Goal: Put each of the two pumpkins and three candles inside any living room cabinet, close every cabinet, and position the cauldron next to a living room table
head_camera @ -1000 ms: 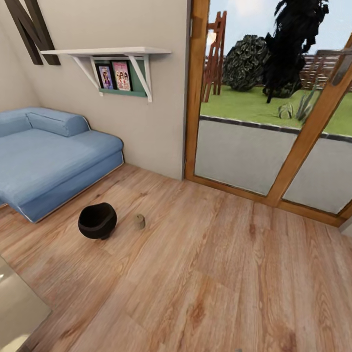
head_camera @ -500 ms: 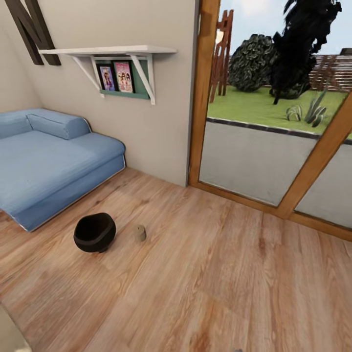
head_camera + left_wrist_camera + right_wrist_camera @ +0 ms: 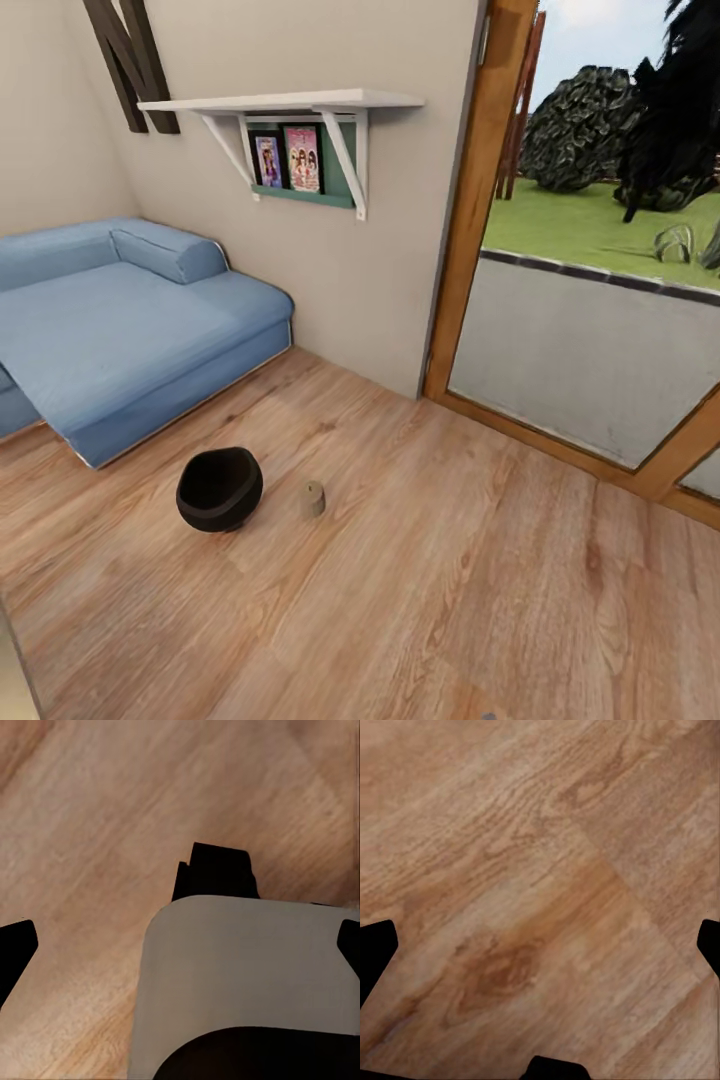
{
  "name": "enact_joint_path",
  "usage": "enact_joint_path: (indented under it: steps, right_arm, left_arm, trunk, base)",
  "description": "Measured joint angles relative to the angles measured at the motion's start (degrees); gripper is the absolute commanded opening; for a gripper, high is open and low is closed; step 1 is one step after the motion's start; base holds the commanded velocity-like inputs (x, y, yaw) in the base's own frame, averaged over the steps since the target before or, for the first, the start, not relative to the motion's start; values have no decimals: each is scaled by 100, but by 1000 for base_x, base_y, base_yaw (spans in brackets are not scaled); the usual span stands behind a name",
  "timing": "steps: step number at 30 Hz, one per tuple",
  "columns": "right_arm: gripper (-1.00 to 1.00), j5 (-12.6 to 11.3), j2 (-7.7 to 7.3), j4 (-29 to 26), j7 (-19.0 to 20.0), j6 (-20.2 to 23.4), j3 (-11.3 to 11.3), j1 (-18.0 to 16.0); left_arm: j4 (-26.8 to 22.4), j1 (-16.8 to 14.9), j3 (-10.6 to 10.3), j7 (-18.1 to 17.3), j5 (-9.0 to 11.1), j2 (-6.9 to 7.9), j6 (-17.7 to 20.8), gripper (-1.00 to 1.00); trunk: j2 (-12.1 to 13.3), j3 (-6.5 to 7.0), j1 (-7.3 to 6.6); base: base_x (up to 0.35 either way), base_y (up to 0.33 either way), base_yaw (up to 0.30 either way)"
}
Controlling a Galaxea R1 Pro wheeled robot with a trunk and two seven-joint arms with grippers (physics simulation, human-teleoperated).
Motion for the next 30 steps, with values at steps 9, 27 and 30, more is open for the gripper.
enact_joint_path:
  steps: [9,27,30]
  right_arm:
    - [100,-2,-33,5,0,5,0,0]
    - [100,7,-29,1,0,1,2,0]
    - [100,2,-20,-6,0,-3,1,-1]
  left_arm:
    - [0,1,1,0,0,-2,1,100]
    - [-2,1,8,0,0,5,-1,100]
    - [-4,2,8,0,2,9,-5,100]
  trunk:
    - [0,0,0]
    - [0,0,0]
    - [0,0,0]
  base:
    - [338,-74,9]
    - [325,-69,0]
    - [137,-6,0]
